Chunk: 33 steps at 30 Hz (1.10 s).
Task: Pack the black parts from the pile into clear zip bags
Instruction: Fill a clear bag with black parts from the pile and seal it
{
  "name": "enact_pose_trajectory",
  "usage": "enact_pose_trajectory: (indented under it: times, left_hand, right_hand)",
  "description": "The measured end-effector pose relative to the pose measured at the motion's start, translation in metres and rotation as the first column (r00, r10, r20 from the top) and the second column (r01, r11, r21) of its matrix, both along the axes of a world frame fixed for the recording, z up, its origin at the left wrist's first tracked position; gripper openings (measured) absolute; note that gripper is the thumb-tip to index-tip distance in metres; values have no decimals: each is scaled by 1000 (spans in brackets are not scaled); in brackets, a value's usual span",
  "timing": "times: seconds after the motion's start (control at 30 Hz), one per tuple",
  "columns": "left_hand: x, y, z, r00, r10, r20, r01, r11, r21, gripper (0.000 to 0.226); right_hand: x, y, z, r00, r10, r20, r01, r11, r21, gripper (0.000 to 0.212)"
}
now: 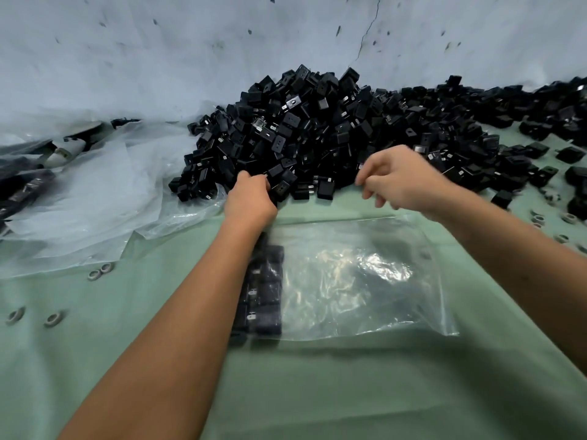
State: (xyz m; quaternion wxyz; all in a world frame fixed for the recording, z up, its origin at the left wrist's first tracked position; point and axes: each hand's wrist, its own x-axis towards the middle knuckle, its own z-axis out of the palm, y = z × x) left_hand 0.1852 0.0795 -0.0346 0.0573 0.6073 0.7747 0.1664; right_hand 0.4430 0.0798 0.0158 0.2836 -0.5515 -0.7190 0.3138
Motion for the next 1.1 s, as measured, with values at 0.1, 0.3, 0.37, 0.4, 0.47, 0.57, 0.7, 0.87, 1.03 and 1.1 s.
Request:
enact_pose_trajectory:
  times: [0.1, 0.3, 0.37, 0.4, 0.47, 0.57, 0.7, 0.87, 1.03, 1.1]
  left_hand:
    - [-1, -2, -1, 999, -16, 35, 15, 1000, 21, 31]
    - [26, -26, 19, 870, -175, 461, 48, 961, 274, 39]
    - [47, -39, 27, 763, -387, 518, 194, 901, 389, 48]
    - [58, -43, 30, 741, -475, 474, 272, 858, 435, 51]
    - [80, -48, 32, 731, -565, 383, 350, 792, 500, 55]
    - [117, -53, 30, 693, -571, 439, 358, 802, 478, 58]
    - [152, -59, 23, 681, -693, 237, 656, 721, 223, 35]
    - [152, -61, 22, 617, -786, 40, 786, 618, 17, 78]
    - [138, -55, 37, 595, -802, -57, 802, 587, 109, 23]
    - [134, -56, 44, 589, -808, -23, 802, 580, 143, 16]
  right_hand:
    - [-31, -1, -8, 989, 93, 112, -92, 996, -18, 26]
    - [-56, -6, -19, 987, 75, -140, -87, 993, -82, 13]
    - [-48, -9, -14, 939, 46, -340, -113, 977, -181, 25]
    - [-40, -12, -12, 917, 50, -396, -139, 970, -201, 26]
    - [-19, -17, -9, 899, 55, -435, -155, 968, -198, 23]
    - [27, -27, -10, 862, -54, -503, -53, 979, -196, 20]
    - [84, -46, -28, 856, -286, -430, 221, 956, -195, 21]
    - [119, -73, -43, 869, -247, -430, 78, 925, -373, 17]
    - [119, -77, -39, 861, -40, -507, -228, 861, -455, 43]
    - [106, -75, -37, 884, 71, -461, -295, 851, -434, 48]
